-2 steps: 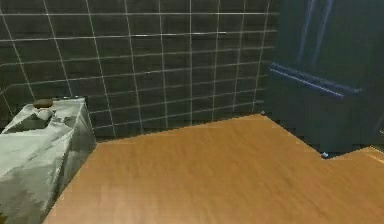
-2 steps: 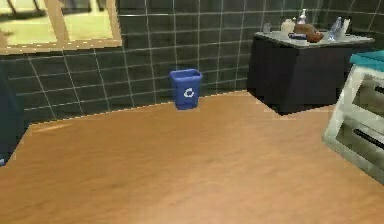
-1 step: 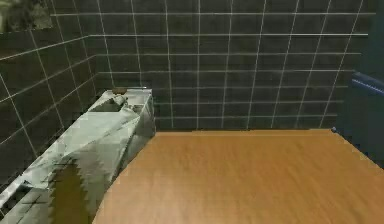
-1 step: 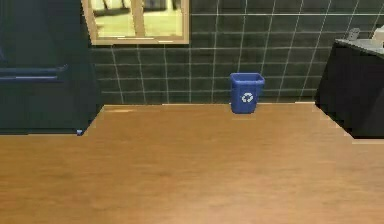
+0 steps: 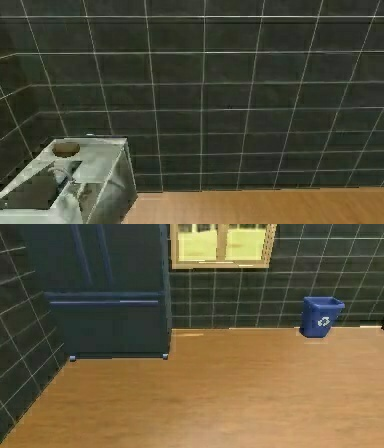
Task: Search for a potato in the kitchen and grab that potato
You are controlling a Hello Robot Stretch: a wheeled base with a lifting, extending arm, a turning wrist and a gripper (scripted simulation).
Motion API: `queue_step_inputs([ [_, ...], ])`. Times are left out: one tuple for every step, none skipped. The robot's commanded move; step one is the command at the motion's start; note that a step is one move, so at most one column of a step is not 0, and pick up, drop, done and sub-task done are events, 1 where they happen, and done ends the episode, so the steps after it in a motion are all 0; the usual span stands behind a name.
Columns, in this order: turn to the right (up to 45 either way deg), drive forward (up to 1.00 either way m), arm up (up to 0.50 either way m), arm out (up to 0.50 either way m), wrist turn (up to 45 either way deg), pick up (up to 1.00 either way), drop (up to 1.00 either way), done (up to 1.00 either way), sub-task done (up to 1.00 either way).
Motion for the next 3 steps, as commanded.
queue_step_inputs([
  [0.0,0.3,0.0,0.0,0.0,0.0,0.0,0.0,0.0],
  [-45.0,0.0,0.0,0.0,0.0,0.0,0.0,0.0,0.0],
  [-45.0,0.0,0.0,0.0,0.0,0.0,0.0,0.0,0.0],
])
